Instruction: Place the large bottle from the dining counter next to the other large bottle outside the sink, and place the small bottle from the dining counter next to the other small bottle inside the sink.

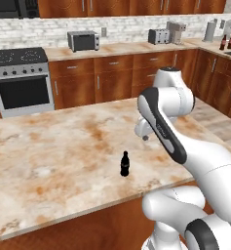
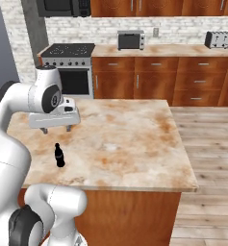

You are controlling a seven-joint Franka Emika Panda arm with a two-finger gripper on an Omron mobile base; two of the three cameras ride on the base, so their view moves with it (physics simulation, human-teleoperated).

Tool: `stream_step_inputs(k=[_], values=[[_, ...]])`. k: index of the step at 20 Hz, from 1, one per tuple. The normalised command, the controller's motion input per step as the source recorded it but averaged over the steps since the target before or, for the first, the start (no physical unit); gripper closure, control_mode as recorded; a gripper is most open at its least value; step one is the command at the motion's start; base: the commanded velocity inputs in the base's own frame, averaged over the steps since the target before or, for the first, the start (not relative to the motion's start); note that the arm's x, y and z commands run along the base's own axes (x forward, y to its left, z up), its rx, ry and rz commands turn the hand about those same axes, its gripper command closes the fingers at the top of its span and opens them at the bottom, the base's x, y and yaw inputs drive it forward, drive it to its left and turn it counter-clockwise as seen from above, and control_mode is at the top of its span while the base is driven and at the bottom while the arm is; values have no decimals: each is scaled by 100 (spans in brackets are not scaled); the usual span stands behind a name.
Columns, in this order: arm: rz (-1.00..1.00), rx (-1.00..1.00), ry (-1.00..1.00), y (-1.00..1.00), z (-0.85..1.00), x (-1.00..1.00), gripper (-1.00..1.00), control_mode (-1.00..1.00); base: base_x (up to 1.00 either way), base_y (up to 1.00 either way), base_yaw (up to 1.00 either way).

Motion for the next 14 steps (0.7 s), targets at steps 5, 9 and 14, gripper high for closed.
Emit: stream_step_inputs(k=[5,9,14], values=[[0,0,0,0,0,0,-100,100,0,0,0],[0,0,0,0,0,0,-100,100,0,0,0],[0,0,0,0,0,0,-100,100,0,0,0]])
